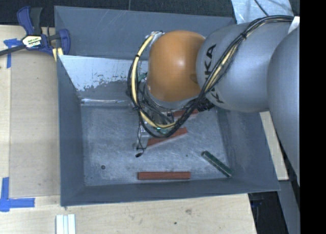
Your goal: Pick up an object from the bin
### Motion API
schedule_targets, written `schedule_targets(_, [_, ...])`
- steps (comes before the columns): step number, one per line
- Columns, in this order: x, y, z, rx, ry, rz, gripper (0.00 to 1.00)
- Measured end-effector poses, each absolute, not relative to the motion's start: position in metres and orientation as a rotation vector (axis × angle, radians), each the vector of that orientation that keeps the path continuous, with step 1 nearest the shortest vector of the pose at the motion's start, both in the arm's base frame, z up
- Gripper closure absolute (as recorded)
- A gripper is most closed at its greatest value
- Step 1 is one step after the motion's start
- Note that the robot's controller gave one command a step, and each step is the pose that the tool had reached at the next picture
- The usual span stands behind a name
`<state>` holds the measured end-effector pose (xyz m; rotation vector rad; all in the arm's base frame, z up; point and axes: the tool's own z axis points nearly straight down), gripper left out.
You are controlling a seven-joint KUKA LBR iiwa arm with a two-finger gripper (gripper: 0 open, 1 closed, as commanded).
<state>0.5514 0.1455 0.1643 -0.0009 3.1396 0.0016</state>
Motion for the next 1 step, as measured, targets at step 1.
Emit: schedule_targets(1, [0.4924, 0.075, 0.0684, 0.176, 3.142, 0.0, 0.0])
